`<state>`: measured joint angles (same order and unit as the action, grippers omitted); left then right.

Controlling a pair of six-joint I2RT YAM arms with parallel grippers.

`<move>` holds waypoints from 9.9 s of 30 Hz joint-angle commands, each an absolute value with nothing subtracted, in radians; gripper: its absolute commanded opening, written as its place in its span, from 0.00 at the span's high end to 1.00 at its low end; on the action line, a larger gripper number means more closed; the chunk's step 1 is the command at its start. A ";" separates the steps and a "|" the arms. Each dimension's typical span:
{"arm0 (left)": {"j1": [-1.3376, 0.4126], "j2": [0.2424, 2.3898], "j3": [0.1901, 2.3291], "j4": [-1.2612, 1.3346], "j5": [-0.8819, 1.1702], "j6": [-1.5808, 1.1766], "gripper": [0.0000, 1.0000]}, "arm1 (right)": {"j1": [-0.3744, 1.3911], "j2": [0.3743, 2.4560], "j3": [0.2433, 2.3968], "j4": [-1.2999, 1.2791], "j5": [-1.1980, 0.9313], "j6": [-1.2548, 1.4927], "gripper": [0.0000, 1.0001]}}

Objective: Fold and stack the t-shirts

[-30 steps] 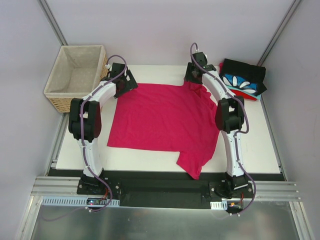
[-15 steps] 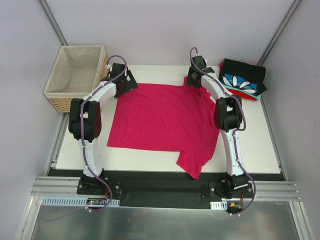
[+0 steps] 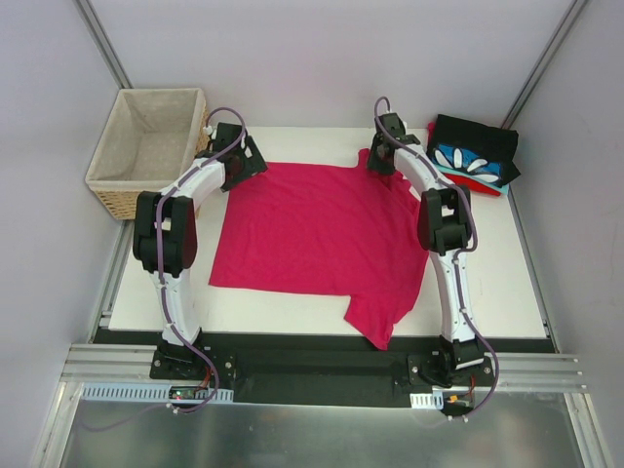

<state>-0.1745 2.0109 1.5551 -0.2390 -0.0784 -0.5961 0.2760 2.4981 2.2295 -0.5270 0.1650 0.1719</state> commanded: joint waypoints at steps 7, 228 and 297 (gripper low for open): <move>-0.164 1.974 1.549 -0.215 -0.066 -0.620 0.01 | 0.275 2.525 2.290 -0.517 0.133 0.201 0.66; -0.273 0.982 0.894 -0.476 0.074 -0.566 0.01 | 0.856 1.881 1.107 -1.175 0.876 0.682 0.03; -0.275 1.223 0.431 -0.077 -0.132 -0.864 0.19 | 0.902 0.456 0.433 -0.713 0.285 0.572 0.04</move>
